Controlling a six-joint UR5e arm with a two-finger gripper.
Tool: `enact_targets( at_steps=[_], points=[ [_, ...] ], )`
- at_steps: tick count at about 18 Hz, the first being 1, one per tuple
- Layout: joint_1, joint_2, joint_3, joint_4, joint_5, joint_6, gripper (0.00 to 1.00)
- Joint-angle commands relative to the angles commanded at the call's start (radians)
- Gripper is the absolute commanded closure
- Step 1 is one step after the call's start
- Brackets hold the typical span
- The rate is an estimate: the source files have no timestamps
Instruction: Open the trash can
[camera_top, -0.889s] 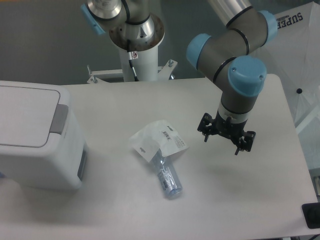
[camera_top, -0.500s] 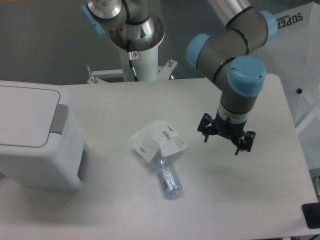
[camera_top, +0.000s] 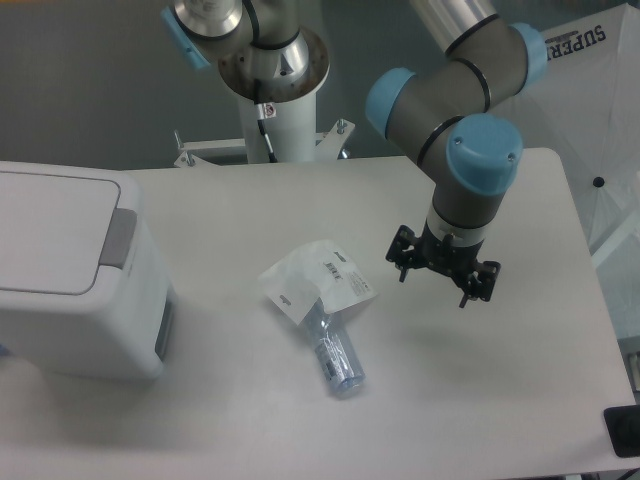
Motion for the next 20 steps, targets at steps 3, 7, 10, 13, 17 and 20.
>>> enact_targets(
  at_steps=[3, 7, 10, 13, 17, 20],
  points=[
    [-0.012, 0.006, 0.003, -0.008, -0.014, -0.029, 0.0],
    [-0.032, 0.043, 0.02, -0.038, -0.041, -0.135, 0.0],
    [-0.063, 0.067, 0.067, -0.112, -0.08, -0.172, 0.0],
    [-0.116, 0.069, 0.165, -0.205, -0.11, -0.248, 0.0],
    [-0.184, 0.083, 0.232, -0.262, -0.149, -0.322, 0.0],
    [-0.213, 0.112, 0.232, -0.262, -0.195, -0.344, 0.0]
  ],
)
